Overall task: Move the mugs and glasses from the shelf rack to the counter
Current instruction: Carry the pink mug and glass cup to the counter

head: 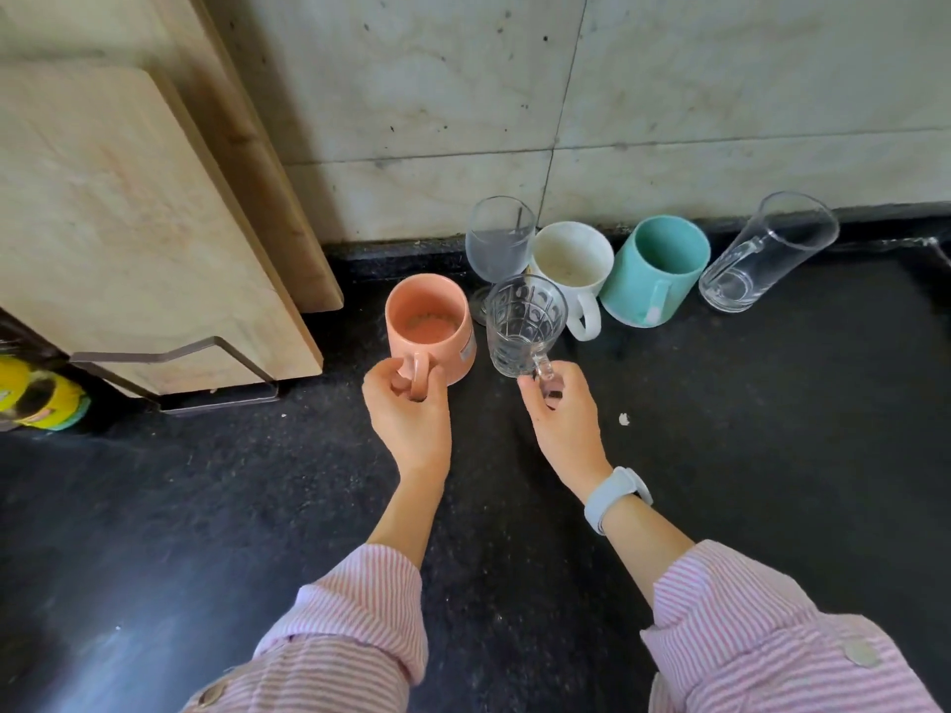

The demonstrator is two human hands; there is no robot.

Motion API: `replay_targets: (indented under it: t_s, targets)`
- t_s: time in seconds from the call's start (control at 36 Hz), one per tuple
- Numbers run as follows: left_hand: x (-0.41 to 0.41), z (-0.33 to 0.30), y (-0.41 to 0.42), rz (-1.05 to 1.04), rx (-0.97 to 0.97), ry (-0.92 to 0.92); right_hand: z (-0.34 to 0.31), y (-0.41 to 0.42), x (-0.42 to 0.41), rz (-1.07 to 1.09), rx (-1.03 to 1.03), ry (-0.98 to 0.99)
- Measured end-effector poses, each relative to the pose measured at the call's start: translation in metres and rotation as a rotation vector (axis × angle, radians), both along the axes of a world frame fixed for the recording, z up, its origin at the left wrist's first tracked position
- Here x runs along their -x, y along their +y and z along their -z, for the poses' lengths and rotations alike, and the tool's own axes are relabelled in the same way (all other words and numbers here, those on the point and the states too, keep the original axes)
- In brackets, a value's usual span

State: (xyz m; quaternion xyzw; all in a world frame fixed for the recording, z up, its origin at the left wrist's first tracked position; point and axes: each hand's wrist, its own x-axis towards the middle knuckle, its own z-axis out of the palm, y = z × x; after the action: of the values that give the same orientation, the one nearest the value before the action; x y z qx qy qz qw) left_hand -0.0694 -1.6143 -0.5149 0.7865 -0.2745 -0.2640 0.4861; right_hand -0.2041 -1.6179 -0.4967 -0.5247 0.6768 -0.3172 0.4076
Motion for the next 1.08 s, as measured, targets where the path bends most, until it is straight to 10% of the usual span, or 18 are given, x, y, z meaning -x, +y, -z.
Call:
replay_targets:
  t_s: [0.22, 0.5, 1.08]
  targets:
    - [-0.017, -0.041, 0.020, 0.294, -0.022, -0.351, -0.051, 0.009, 0.006, 0.003, 0.382, 0.199]
    - [-0.104, -0.142, 0.104, 0.350, -0.302, -0.923, -0.120, 0.040, -0.082, -0.725, 0.466, 0.672]
    - [-0.222, -0.288, 0.749, -0.673, -0.600, -0.902, -0.263, 0.567, -0.328, -1.613, 0.936, -0.004]
